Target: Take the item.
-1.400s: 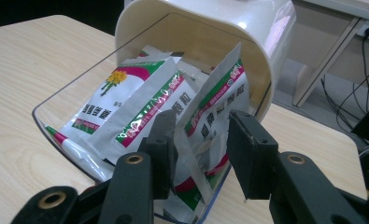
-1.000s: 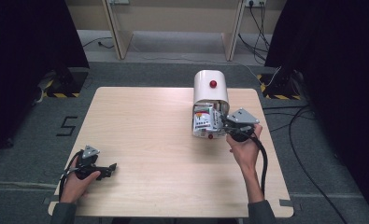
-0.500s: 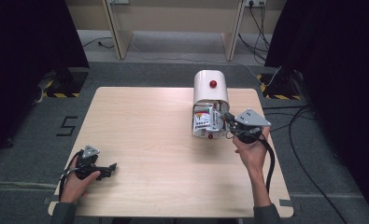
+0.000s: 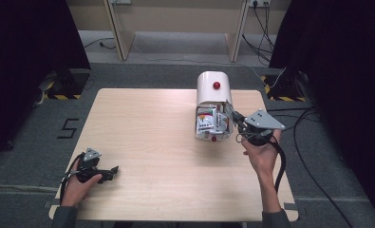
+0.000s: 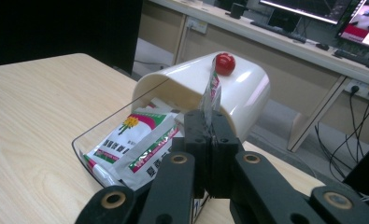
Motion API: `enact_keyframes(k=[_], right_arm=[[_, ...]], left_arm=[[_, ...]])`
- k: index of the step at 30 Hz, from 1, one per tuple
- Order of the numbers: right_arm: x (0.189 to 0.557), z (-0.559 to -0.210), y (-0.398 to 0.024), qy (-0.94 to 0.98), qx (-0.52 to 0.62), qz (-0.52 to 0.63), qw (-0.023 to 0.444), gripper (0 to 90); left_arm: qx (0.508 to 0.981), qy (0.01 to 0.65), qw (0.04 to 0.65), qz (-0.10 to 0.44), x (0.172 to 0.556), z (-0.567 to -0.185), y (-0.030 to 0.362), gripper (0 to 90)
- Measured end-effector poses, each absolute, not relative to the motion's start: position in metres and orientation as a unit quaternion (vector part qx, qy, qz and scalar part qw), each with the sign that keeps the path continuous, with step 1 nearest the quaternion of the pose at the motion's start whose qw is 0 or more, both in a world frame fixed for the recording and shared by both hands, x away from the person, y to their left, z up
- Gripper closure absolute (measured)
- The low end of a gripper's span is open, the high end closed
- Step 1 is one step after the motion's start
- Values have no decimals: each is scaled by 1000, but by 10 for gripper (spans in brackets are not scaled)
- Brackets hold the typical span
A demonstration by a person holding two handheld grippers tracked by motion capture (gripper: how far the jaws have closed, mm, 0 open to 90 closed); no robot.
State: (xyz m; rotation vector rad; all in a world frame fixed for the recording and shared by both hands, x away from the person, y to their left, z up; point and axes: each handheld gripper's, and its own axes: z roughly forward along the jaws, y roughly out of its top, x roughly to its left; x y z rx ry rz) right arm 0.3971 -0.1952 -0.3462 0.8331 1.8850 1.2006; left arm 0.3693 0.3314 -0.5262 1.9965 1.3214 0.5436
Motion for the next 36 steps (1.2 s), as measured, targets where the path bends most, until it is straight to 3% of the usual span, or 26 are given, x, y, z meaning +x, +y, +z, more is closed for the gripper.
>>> enact_keyframes(k=[20,36], right_arm=[[384,-342,-239,708,353,470,393,891],[377,-374,-263,694,385,468,388,891]], left_arm=[[766,507,336,208,369,-526,331,0],[766,507,337,208,369,-526,331,0]])
